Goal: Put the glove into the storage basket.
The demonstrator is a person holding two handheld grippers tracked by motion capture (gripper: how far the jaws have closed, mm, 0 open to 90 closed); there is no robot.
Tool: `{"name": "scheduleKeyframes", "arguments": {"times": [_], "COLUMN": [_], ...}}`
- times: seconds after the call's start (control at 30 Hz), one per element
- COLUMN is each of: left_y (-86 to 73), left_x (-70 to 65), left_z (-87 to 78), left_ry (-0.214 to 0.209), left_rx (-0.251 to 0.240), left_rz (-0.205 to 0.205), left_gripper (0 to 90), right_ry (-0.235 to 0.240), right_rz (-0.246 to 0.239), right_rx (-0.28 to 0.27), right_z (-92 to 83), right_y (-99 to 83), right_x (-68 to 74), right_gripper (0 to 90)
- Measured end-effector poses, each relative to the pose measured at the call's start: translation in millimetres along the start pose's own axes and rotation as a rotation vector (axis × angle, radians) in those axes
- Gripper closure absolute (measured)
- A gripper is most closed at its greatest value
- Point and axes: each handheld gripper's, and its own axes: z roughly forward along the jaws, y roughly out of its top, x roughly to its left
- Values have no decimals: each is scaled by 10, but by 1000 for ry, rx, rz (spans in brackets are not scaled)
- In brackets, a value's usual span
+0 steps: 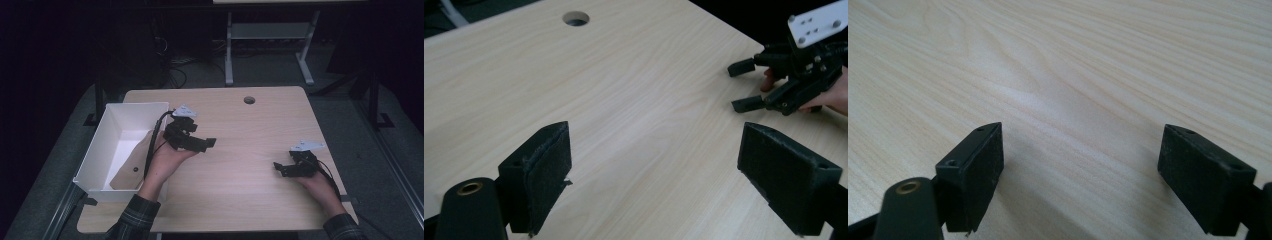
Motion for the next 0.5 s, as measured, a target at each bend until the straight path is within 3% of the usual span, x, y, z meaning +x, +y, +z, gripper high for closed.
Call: {"name": "scheduleKeyframes", "arguments": {"times": [0.5], "left_y": [-233], "left_x": [-159], "left_z": [413], "left_ry": [-42], "left_rx": [40], "left_rz": [36], "left_gripper": [134], "right_ry": [0], "right_rz": [-1], "right_rx": [2], "right_z": [-2], "right_y": [1], "right_x": [-1], "right_gripper": [180]}}
